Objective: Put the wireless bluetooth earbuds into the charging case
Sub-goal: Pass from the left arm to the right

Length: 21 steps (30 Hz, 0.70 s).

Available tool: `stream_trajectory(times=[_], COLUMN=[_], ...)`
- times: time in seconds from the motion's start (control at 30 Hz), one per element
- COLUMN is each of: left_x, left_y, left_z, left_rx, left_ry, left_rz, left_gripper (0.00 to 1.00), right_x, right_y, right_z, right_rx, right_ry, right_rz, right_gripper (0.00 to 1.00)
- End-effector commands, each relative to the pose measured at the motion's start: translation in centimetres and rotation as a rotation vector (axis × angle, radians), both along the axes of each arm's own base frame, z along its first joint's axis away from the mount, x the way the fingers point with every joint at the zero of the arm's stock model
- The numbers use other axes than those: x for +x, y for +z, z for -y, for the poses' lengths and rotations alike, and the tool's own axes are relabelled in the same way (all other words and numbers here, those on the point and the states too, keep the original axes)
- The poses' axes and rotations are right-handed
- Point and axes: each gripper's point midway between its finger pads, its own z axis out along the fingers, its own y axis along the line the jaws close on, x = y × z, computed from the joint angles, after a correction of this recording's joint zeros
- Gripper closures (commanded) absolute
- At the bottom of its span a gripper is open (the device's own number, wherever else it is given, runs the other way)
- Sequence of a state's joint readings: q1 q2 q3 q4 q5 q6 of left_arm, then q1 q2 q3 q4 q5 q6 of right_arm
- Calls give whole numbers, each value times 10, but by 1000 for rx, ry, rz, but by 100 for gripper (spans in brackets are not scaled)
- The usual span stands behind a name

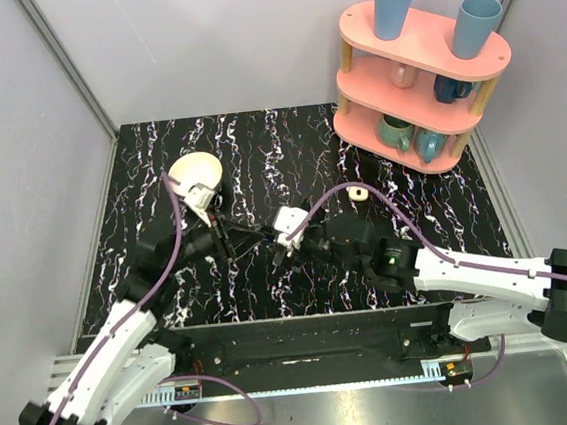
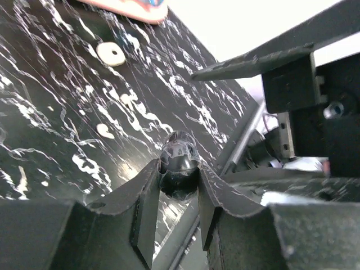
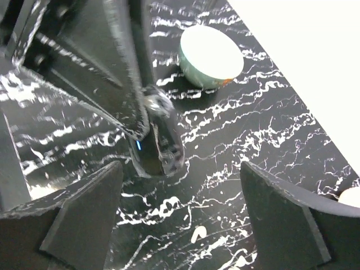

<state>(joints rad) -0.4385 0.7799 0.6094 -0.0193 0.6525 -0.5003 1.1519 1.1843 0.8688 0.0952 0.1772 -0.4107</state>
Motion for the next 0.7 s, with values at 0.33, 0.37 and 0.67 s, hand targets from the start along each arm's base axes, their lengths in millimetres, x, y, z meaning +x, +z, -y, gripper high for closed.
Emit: stream_trajectory(times=[0.33, 0.37, 0.67], left_x=[-13, -14, -26], left_y=[87, 89, 98], left_z=[-44, -45, -43], left_rx=[-345, -353, -328], left_ry=[247, 252, 200], left_rz=[643, 656, 845], left_gripper=[100, 100, 100], right_x=[-4, -5, 10], right_y=[113, 118, 102], right_z=[30, 27, 6], right_rx=[618, 662, 1056], right_ry=[-191, -167, -220], right_rz=[-484, -558, -1138], right_gripper=[0, 0, 0])
